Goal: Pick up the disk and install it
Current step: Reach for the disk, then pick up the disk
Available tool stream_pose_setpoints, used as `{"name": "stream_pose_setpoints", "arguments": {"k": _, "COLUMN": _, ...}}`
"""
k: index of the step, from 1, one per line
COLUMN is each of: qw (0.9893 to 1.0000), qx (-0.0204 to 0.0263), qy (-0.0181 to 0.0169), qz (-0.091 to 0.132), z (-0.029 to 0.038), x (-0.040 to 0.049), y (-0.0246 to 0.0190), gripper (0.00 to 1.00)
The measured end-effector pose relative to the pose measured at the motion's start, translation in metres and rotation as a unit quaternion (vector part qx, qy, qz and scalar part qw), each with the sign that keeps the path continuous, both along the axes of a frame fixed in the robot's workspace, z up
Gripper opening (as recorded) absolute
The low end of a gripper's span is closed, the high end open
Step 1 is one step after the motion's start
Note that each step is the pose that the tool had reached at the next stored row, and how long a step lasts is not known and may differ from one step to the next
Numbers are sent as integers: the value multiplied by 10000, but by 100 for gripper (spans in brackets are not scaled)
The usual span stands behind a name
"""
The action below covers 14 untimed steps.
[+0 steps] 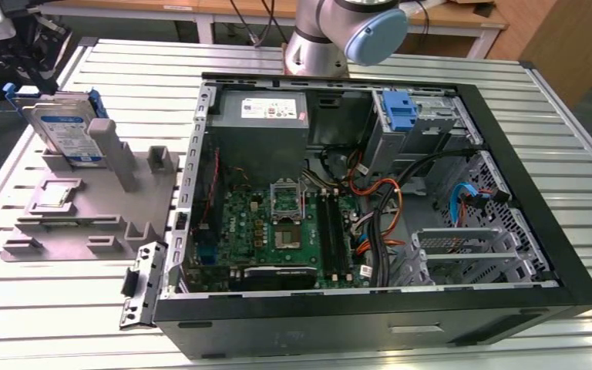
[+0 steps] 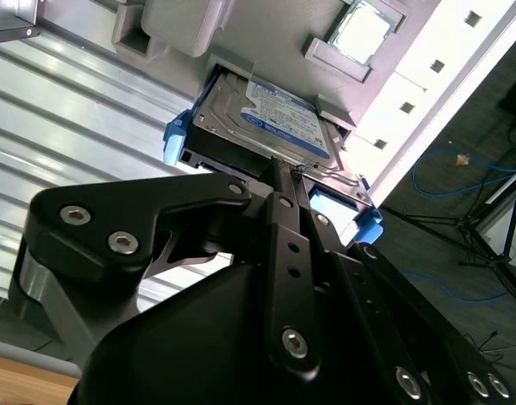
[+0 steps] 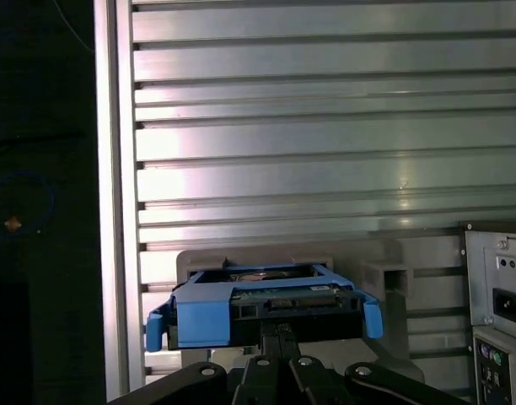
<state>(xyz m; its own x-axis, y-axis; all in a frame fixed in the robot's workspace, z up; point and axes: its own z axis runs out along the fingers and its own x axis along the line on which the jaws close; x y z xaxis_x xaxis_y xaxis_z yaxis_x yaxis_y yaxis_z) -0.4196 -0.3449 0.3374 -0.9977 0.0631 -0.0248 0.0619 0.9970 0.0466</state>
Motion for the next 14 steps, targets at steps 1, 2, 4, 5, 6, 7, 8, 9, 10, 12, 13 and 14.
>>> {"name": "stream_pose_setpoints", "arguments": {"k": 1, "qw": 10000, "qx": 0, "qy": 0, "qz": 16, "z": 0, "x": 0, "y": 0, "gripper": 11}}
{"name": "stream_pose_setpoints", "arguments": {"k": 2, "qw": 10000, "qx": 0, "qy": 0, "qz": 21, "z": 0, "x": 0, "y": 0, "gripper": 11}}
{"name": "stream_pose_setpoints", "arguments": {"k": 4, "qw": 10000, "qx": 0, "qy": 0, "qz": 27, "z": 0, "x": 0, "y": 0, "gripper": 11}}
{"name": "stream_pose_setpoints", "arguments": {"k": 5, "qw": 10000, "qx": 0, "qy": 0, "qz": 32, "z": -1, "x": 0, "y": 0, "gripper": 11}}
{"name": "stream_pose_setpoints", "arguments": {"k": 6, "qw": 10000, "qx": 0, "qy": 0, "qz": 32, "z": -1, "x": 0, "y": 0, "gripper": 11}}
{"name": "stream_pose_setpoints", "arguments": {"k": 7, "qw": 10000, "qx": 0, "qy": 0, "qz": 33, "z": -1, "x": 0, "y": 0, "gripper": 11}}
{"name": "stream_pose_setpoints", "arguments": {"k": 8, "qw": 10000, "qx": 0, "qy": 0, "qz": 33, "z": 0, "x": 0, "y": 0, "gripper": 11}}
{"name": "stream_pose_setpoints", "arguments": {"k": 9, "qw": 10000, "qx": 0, "qy": 0, "qz": 33, "z": -1, "x": 0, "y": 0, "gripper": 11}}
{"name": "stream_pose_setpoints", "arguments": {"k": 10, "qw": 10000, "qx": 0, "qy": 0, "qz": 34, "z": -1, "x": 0, "y": 0, "gripper": 11}}
{"name": "stream_pose_setpoints", "arguments": {"k": 12, "qw": 10000, "qx": 0, "qy": 0, "qz": 34, "z": 0, "x": 0, "y": 0, "gripper": 11}}
{"name": "stream_pose_setpoints", "arguments": {"k": 13, "qw": 10000, "qx": 0, "qy": 0, "qz": 35, "z": 0, "x": 0, "y": 0, "gripper": 11}}
{"name": "stream_pose_setpoints", "arguments": {"k": 14, "qw": 10000, "qx": 0, "qy": 0, "qz": 35, "z": 0, "x": 0, "y": 0, "gripper": 11}}
